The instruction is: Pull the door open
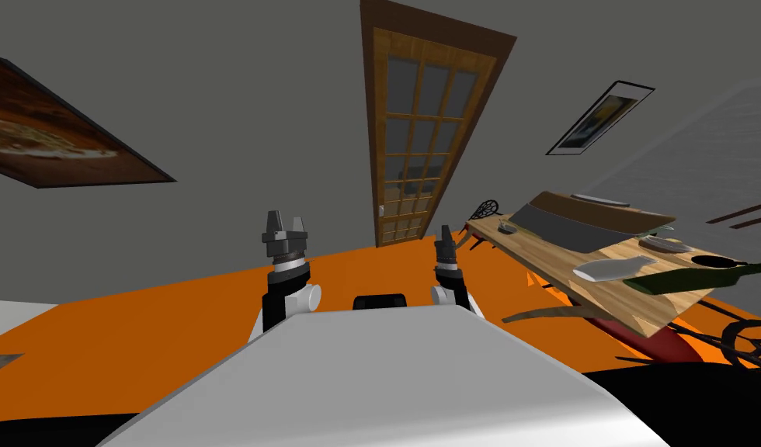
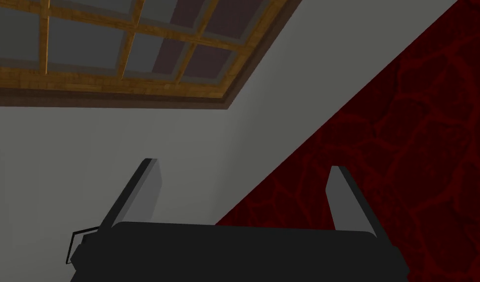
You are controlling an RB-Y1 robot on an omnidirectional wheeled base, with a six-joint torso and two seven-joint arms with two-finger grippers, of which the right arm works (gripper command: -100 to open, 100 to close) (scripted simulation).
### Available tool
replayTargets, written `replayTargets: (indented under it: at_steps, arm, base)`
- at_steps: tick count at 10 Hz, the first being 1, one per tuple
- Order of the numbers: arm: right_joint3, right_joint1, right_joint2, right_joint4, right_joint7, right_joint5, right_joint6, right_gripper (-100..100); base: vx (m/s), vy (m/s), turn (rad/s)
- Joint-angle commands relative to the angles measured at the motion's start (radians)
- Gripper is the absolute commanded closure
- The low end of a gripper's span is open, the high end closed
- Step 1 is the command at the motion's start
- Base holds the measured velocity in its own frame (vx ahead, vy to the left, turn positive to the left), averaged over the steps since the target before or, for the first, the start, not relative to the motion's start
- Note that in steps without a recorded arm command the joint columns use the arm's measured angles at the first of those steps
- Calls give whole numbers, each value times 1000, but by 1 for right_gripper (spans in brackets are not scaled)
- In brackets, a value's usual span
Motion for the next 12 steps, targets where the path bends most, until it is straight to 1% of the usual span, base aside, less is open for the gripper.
replayTargets:
  at_steps: [1,12]
  arm:
    - [2,-5,-6,32,32,5,-10,-100]
    - [10,-38,-44,234,244,34,-59,-100]
  base:
    - [101,45,15]
    - [101,47,22]
